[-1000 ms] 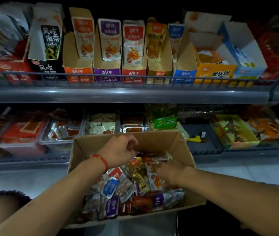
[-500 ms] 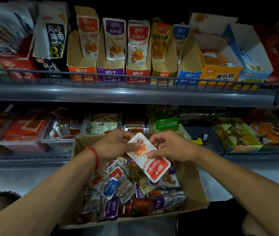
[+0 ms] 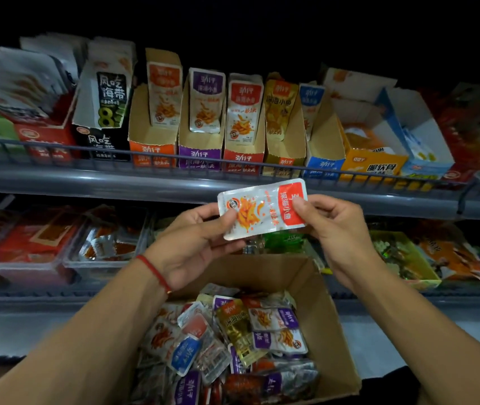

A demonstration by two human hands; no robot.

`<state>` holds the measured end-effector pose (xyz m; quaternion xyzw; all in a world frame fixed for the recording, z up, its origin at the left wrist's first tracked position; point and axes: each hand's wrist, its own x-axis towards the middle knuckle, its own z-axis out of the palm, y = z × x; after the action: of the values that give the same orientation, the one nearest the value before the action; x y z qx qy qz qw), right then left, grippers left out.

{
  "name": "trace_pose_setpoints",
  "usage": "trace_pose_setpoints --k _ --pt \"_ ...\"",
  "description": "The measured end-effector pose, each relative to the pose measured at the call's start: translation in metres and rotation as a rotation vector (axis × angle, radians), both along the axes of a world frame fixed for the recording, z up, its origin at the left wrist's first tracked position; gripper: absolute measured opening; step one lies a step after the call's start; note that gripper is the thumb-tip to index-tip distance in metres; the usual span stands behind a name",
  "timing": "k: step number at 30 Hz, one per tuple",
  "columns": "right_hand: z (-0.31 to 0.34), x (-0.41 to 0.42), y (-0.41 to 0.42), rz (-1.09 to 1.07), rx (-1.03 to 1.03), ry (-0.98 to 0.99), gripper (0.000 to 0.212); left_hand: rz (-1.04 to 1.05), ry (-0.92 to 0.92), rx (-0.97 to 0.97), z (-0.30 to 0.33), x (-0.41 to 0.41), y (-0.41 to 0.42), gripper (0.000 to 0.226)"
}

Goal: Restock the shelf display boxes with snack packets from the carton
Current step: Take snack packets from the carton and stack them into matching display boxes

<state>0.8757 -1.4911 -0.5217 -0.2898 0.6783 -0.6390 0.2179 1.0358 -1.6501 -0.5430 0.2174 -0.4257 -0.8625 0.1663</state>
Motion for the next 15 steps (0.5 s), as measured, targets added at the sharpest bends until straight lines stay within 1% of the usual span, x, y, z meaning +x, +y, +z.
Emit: trace_pose_setpoints --k 2,3,4,6,7,9,10,11,12,13,15 --pt "0.015 -0.004 -0.006 -0.016 -0.006 0.116 0.020 0.046 0.052 -0.054 0.007 -0.003 -0.001 0.040" --pt "0.024 -0.007 -0.010 -0.022 -0.011 0.180 0.017 0.078 0.063 -0.123 0.011 -0.005 -0.003 0.035" --pt "0.035 -0.011 -0.014 -0.036 -0.023 0.248 0.014 0.126 0.050 -0.236 0.014 -0.006 -0.006 0.030" --pt "0.059 -0.027 -0.026 -0.094 -0.053 0.458 0.006 0.285 -0.040 -0.561 0.017 -0.007 -0.014 0.021" --pt "0.072 -0.034 -0.034 -0.124 -0.071 0.585 0.005 0.386 -0.102 -0.760 0.015 -0.007 -0.020 0.018" --pt "0.095 -0.051 -0.051 -0.177 -0.112 0.784 0.006 0.561 -0.225 -1.215 0.010 -0.006 -0.031 0.020" --pt "0.106 -0.058 -0.061 -0.197 -0.115 0.858 0.008 0.622 -0.251 -1.414 0.009 -0.006 -0.036 0.024" --pt "0.116 -0.064 -0.072 -0.212 -0.095 0.923 0.011 0.654 -0.261 -1.556 0.008 -0.007 -0.040 0.028" --pt "0.124 -0.068 -0.083 -0.220 -0.054 0.981 0.014 0.667 -0.274 -1.644 0.008 -0.008 -0.043 0.031" --pt "0.131 -0.071 -0.094 -0.218 -0.010 1.031 0.017 0.666 -0.300 -1.690 0.009 -0.008 -0.045 0.034" --pt "0.138 -0.074 -0.113 -0.188 0.053 1.121 0.022 0.628 -0.373 -1.731 0.011 -0.007 -0.045 0.039"
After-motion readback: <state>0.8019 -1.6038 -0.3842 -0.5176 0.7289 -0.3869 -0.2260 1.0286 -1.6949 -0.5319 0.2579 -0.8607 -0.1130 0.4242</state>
